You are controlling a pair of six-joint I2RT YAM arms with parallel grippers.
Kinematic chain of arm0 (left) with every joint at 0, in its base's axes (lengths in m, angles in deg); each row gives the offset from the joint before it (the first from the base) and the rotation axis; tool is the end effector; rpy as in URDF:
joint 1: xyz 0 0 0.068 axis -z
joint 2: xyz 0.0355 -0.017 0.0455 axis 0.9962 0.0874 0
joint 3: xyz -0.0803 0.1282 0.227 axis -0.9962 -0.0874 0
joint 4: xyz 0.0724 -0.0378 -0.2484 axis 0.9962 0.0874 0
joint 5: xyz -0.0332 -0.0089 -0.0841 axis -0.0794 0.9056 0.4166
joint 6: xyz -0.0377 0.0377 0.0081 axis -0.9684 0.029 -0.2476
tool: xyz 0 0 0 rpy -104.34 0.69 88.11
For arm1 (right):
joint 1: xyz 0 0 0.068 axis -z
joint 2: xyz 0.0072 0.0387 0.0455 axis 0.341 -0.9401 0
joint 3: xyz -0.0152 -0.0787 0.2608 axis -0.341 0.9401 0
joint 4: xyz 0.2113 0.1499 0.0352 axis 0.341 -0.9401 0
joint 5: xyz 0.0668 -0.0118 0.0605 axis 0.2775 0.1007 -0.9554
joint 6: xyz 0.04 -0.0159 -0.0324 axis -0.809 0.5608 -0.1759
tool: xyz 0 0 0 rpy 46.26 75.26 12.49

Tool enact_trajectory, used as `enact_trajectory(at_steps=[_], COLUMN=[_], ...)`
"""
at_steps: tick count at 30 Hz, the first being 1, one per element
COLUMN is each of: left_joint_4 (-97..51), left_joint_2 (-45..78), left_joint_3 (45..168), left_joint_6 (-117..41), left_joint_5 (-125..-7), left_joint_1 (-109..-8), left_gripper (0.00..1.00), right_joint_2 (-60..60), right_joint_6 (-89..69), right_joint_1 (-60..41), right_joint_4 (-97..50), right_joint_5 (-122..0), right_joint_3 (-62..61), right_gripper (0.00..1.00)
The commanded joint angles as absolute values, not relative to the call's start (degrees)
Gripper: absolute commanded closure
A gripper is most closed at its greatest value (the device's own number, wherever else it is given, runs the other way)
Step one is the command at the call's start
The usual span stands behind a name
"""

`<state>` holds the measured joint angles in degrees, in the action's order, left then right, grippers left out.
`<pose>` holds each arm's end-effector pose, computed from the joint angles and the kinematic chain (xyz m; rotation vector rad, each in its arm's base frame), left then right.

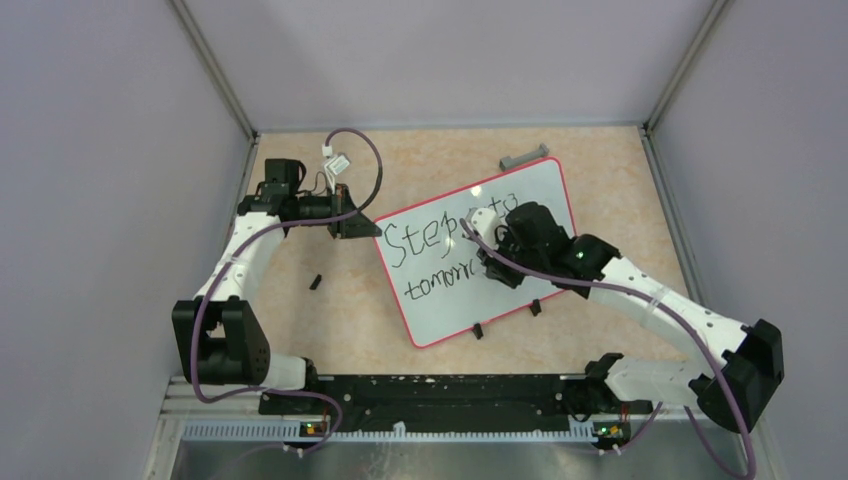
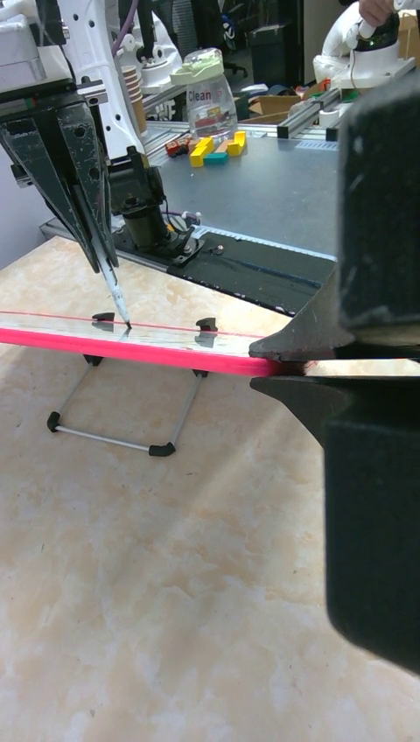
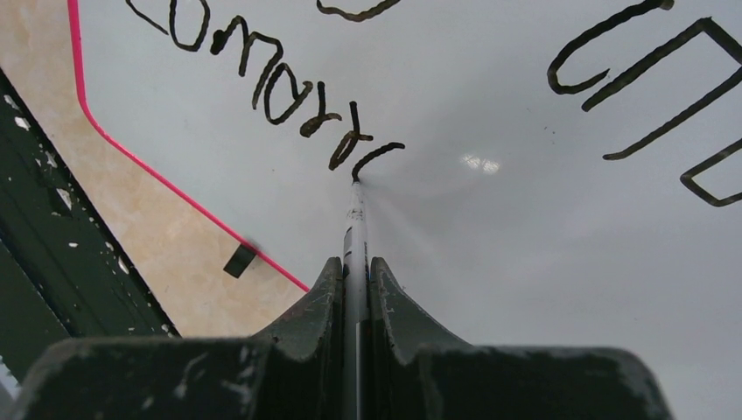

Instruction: Write a sentence on the whiteboard

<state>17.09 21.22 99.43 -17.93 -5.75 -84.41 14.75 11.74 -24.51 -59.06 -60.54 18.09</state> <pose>0.2801 -0.0359 0.2962 0.6284 2.0484 -1.3726 0.1697 0.1728 0.2982 -1.2351 2.0437 0.3942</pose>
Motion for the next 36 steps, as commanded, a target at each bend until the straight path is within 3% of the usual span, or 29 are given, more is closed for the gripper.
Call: enact_trajectory(at_steps=[1, 15, 36], left_joint_4=[17.3, 17.2, 17.5], left_joint_2=[21.5, 21.5, 21.7], left_joint_3=[99.3, 99.6, 99.7], left_joint_6=[-15.6, -15.8, -15.5], left_joint_5=[-7.3, -7.1, -7.0], left_joint_1=[-83.8, -83.7, -83.8], left_gripper=[1.0, 1.0, 1.0], right_joint_2=[16.1, 14.9, 12.2], right_joint_6=[13.4, 13.1, 11.6], right_joint_1=[-23.9, -22.6, -23.3], right_joint_4=[-59.3, -57.9, -57.4], right_joint_5=[-55.1, -50.6, -56.8], right_joint_3=[18.2, 13.4, 10.7], right_gripper=[1.0, 1.0, 1.0])
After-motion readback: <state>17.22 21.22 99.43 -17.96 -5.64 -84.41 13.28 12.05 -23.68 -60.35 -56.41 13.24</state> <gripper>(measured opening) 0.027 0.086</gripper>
